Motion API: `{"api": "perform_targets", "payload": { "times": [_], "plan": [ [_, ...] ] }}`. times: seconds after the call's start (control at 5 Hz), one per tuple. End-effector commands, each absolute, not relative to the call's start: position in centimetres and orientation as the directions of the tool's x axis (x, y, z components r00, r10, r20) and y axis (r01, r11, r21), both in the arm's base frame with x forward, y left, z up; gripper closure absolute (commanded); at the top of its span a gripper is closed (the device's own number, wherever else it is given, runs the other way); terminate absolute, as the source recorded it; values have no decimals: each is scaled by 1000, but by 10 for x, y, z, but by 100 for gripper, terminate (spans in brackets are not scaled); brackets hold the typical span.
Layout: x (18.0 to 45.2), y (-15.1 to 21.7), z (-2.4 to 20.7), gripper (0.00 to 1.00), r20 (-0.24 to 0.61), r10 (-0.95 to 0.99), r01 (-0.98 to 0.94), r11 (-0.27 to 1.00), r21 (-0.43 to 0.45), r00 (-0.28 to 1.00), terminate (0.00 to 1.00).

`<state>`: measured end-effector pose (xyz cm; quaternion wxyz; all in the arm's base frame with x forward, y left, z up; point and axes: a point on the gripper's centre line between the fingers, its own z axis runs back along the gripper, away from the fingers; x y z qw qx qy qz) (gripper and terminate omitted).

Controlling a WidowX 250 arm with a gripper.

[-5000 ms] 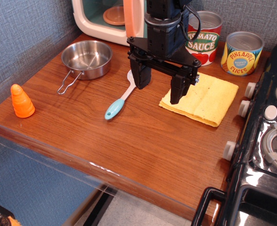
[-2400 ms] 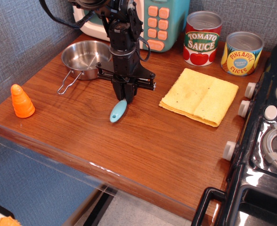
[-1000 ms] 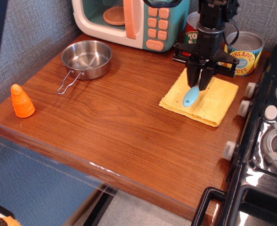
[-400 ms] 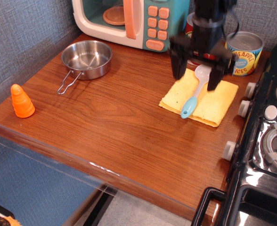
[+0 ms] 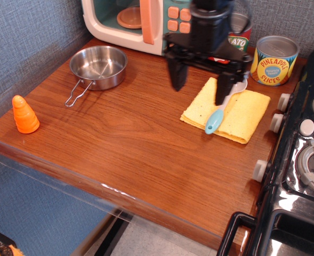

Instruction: PLACE THE SPATULA ON THE YELLOW CLOTH

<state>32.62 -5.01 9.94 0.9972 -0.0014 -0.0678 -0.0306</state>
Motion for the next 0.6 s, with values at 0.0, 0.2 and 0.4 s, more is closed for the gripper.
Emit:
{"api": "perform_targets", "payload": {
  "times": [0.0, 0.2, 0.4],
  "plan": [
    [313, -42, 109, 0, 169, -85, 88, 996, -13, 982, 0],
    [313, -42, 109, 0, 169, -85, 88, 996, -13, 982, 0],
    [313, -42, 109, 0, 169, -85, 88, 996, -13, 982, 100]
  ]
}}
